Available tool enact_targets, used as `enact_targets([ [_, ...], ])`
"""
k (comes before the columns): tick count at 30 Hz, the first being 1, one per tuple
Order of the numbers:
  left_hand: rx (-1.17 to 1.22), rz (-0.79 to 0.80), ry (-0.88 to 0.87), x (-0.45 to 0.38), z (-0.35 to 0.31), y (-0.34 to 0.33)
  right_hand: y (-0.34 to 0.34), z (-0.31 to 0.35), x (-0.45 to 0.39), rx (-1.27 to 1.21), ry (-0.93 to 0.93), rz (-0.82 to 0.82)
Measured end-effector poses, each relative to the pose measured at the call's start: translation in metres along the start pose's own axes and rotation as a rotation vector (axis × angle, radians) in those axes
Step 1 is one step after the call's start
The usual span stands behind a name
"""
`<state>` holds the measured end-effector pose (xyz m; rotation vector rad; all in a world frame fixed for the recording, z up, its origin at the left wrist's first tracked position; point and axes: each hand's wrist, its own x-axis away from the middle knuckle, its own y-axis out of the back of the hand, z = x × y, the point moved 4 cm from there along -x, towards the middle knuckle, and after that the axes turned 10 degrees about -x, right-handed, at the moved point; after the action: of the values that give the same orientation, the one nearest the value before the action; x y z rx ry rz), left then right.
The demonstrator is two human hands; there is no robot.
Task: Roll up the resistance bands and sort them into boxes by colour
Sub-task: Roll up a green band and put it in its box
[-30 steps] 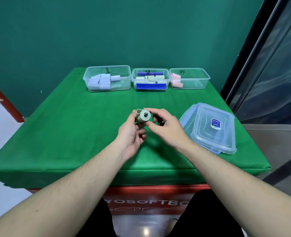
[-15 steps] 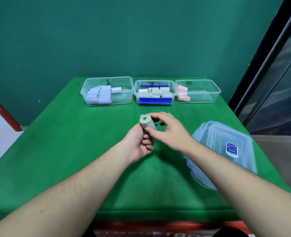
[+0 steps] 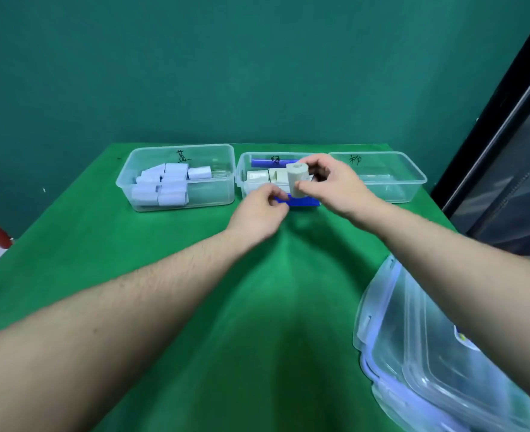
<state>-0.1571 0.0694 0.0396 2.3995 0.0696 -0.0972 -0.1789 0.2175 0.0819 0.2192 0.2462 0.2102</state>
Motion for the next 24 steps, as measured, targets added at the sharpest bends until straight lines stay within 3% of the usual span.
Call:
enact_targets([
  [4,-0.424,-0.081,-0.267,-0.038,-0.001,0.003,0.014,-0.007,-0.045,0.043,-0.012,0.011],
  [7,-0.564,-0.101,-0.390,-0.058,-0.006,-0.001,0.021,-0.019,-0.073,0.145,-0.067,0.055],
  [13,-0.673,0.053,-0.372,-0.090,-0.007,-0.018,0.030,-0.046,-0.103,0.424,-0.177,0.210],
  [18,-0.798,0.065,-0.393,-0.097,0.002,-0.022,0.037,-0.059,-0.117,0.628,-0.311,0.384],
  [24,-0.823,0.068,-0.397,-0.098,0.009,-0.029,0.028,-0.051,-0.129,0.829,-0.376,0.473],
])
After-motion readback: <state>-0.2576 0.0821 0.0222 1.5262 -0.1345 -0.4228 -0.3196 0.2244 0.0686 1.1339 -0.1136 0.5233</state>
